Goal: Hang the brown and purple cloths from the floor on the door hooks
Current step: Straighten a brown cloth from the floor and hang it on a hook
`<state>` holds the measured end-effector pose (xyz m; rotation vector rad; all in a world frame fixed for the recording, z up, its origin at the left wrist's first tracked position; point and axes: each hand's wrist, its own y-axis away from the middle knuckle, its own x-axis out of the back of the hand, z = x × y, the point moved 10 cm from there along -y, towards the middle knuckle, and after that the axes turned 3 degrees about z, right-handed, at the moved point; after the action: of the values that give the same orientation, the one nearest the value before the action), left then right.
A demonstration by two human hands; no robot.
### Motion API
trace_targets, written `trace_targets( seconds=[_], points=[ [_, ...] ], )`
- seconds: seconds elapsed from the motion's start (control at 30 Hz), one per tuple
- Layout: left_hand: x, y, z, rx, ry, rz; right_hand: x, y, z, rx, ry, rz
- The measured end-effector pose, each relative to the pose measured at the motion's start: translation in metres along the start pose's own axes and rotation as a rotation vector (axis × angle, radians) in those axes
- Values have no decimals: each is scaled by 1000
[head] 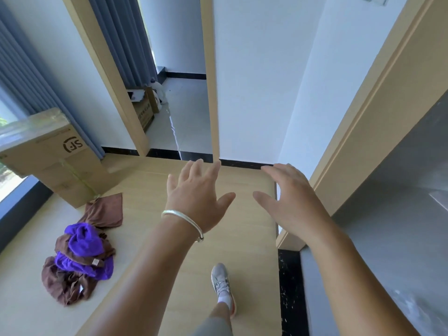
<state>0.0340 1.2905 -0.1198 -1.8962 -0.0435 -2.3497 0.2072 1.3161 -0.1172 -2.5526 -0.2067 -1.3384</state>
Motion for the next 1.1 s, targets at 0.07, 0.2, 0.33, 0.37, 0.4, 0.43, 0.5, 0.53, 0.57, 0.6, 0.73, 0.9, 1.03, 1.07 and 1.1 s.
trace_targets(
  seconds=[0.07, 0.2, 0.33, 0.37, 0.4, 0.43, 0.5, 0.53, 0.57, 0.6, 0.73, 0.9, 1.03, 1.07, 1.1],
  points=[
    [-7, -38, -6, 20, 3, 7, -9, -36, 4, 6, 14, -17],
    [-13, -123, -27, 59, 66, 29, -27, -122, 9, 16, 56, -68],
    [-11, -205, -54, 99, 119, 32, -36, -216, 5, 30, 99, -100],
    [-10, -224, -61, 104, 122, 40, -38, -238, 3, 39, 98, -97],
    [-7, -241, -67, 105, 120, 51, -40, -258, 0, 51, 96, -88],
    [-5, -257, -73, 108, 115, 63, -42, -276, -4, 65, 92, -78],
    [-1, -286, -89, 133, 103, 85, -50, -308, -11, 94, 81, -67],
    [1, -298, -97, 155, 98, 95, -56, -322, -14, 106, 80, -72],
    [3, -309, -106, 179, 95, 107, -62, -335, -17, 116, 81, -82],
    [5, -318, -115, 205, 93, 118, -68, -348, -19, 126, 81, -92],
    [6, -346, -155, 313, 91, 134, -98, -399, -38, 198, 54, -131],
    [6, -377, -214, 467, 62, 172, -158, -465, -82, 342, 11, -243],
    [11, -400, -271, 659, 40, 184, -205, -525, -130, 495, -30, -347],
    [16, -403, -285, 707, 36, 200, -213, -540, -143, 530, -49, -367],
    [21, -406, -298, 755, 28, 221, -220, -555, -157, 564, -72, -380]
  ],
)
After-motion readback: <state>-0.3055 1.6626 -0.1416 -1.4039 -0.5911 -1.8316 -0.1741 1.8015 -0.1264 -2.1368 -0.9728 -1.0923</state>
